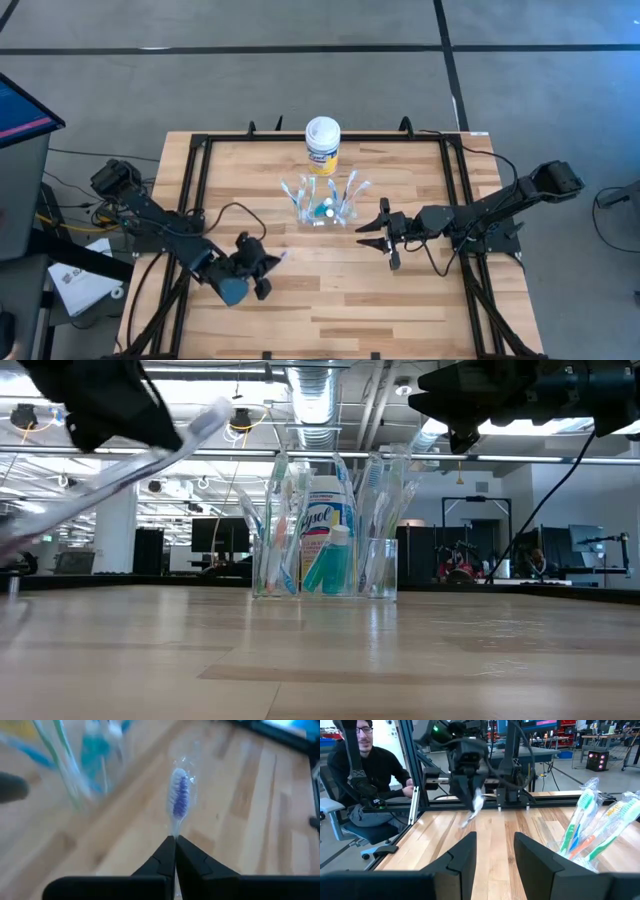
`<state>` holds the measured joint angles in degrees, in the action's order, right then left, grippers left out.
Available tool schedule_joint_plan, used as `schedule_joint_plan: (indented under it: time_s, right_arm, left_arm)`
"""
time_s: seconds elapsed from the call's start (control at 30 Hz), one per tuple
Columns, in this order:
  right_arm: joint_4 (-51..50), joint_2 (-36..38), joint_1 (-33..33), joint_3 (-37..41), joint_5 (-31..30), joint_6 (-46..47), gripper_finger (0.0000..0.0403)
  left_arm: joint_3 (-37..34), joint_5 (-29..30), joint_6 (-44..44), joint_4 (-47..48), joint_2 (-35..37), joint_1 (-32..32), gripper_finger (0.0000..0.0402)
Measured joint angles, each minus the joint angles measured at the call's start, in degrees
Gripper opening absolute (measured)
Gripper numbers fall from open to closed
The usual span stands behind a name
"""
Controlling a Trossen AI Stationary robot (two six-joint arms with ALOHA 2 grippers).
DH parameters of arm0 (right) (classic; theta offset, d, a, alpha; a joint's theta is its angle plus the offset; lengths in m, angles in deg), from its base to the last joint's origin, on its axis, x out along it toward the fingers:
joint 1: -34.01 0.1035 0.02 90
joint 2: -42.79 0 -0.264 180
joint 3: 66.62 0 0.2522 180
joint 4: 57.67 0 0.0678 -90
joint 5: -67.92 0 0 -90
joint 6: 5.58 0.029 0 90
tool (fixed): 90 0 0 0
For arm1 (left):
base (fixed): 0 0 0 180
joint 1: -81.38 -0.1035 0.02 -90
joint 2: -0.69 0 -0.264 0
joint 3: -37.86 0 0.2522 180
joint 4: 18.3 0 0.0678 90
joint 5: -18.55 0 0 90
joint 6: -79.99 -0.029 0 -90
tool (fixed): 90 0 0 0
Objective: Pick & Place toothbrushing station
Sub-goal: Put the purple toothbrush into the transparent organizer
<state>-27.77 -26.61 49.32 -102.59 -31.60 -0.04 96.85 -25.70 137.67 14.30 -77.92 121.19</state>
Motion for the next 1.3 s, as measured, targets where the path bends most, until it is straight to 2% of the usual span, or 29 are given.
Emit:
schedule_joint_plan:
  time_s: [0.3,0.57,0.77,0.97,1.17,1.3]
  right_arm:
    - [0.0,0.0,0.0,0.0,0.0,0.0,0.0122]
    - [0.0,0.0,0.0,0.0,0.0,0.0,0.0122]
    - [0.0,0.0,0.0,0.0,0.0,0.0,0.0122]
    - [0.0,0.0,0.0,0.0,0.0,0.0,0.0122]
    - [0.0,0.0,-0.1,0.0,0.0,-0.1,0.0122]
    - [0.0,0.0,-0.5,0.0,0.0,-0.1,0.0122]
  left_arm:
    - [0.0,13.9,-9.1,-5.2,0.0,-1.6,0.0000]
    - [0.0,14.7,-19.8,-12.6,0.0,-6.1,0.0000]
    - [-0.3,10.2,-32.5,-24.0,0.0,-9.7,0.0000]
    - [-9.1,3.7,-47.8,-53.1,0.1,-14.2,0.0000]
    - [-18.8,-3.9,-55.8,-78.1,0.1,-19.1,0.0000]
    - [-22.4,-8.3,-55.9,-84.2,0.1,-22.1,0.0000]
